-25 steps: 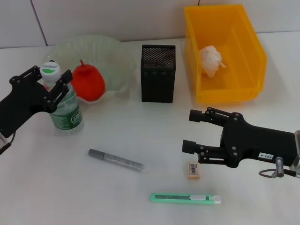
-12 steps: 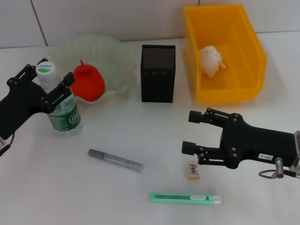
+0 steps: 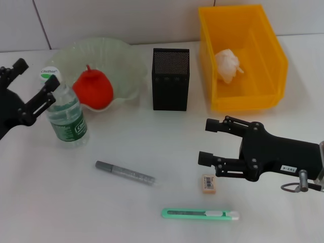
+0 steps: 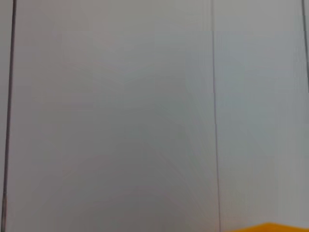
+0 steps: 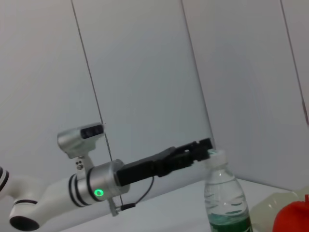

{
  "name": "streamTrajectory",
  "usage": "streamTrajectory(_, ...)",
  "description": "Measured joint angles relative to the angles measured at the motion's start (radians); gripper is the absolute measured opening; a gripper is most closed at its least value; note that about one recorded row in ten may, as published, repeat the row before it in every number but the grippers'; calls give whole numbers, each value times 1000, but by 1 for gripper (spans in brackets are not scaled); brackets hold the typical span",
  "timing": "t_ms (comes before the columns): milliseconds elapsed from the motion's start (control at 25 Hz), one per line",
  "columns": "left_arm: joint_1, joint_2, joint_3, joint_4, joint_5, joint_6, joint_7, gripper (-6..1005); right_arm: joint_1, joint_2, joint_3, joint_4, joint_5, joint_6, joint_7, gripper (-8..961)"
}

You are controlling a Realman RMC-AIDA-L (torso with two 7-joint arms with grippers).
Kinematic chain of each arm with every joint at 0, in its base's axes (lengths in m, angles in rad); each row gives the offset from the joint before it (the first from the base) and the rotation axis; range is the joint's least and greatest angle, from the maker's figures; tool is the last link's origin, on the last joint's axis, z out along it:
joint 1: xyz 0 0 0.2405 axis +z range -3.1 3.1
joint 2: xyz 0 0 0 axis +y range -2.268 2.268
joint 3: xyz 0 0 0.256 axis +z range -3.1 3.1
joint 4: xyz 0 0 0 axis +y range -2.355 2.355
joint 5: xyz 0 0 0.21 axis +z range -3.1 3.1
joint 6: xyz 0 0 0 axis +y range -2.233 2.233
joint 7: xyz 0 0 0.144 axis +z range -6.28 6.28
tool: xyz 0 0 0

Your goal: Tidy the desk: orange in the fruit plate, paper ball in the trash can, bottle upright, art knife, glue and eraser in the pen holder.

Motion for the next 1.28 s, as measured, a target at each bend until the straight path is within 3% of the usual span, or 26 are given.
streamTrajectory(120, 70, 4, 1, 33, -5, 150, 28, 796, -4, 1, 15, -3, 2, -1, 0, 833)
streamTrajectory(280, 96, 6, 5, 43, -2, 224, 52, 796, -9, -2, 74, -11, 3, -6, 22, 833)
streamTrajectory(320, 131, 26, 34, 74, 92, 350, 56, 796, -10, -8, 88, -25, 0, -13, 54, 833)
streamTrajectory(360, 130, 36, 47, 86, 147, 360, 31, 796, -11, -13, 97, -37, -2, -18, 79, 833)
streamTrajectory(400, 130, 36, 47, 86, 147, 360, 31, 796, -11, -23, 103, -71, -16, -23, 142, 833)
streamTrajectory(440, 117, 48, 66, 100, 257, 368, -23, 796, -10, -39, 114, -169, -70, -25, 293, 833)
streamTrajectory(480, 111, 49, 68, 104, 297, 366, -44, 797, -10, -39, 114, -169, -70, -25, 293, 833)
streamTrajectory(600, 103, 47, 68, 113, 350, 354, -75, 797, 8, -41, 137, -350, -217, -25, 509, 833)
streamTrajectory(640, 98, 41, 68, 129, 389, 320, -116, 797, 34, -32, 137, -479, -346, -35, 664, 833)
streamTrajectory(680, 98, 40, 68, 131, 396, 310, -124, 797, 34, -32, 137, -479, -346, -35, 664, 832)
streamTrajectory(760, 94, 38, 68, 133, 412, 289, -145, 797, 75, -18, 127, -601, -487, -59, 812, 832)
streamTrajectory(840, 77, 39, 68, 134, 446, 267, -212, 797, 154, 5, 109, -753, -683, -114, 1012, 832)
streamTrajectory(1080, 61, 47, 62, 142, 491, 258, -267, 797, 256, -1, 35, -892, -813, -239, 1153, 832)
streamTrajectory(1280, 66, 48, 56, 149, 496, 256, -270, 797, 301, 3, -33, -968, -920, -334, 1192, 832)
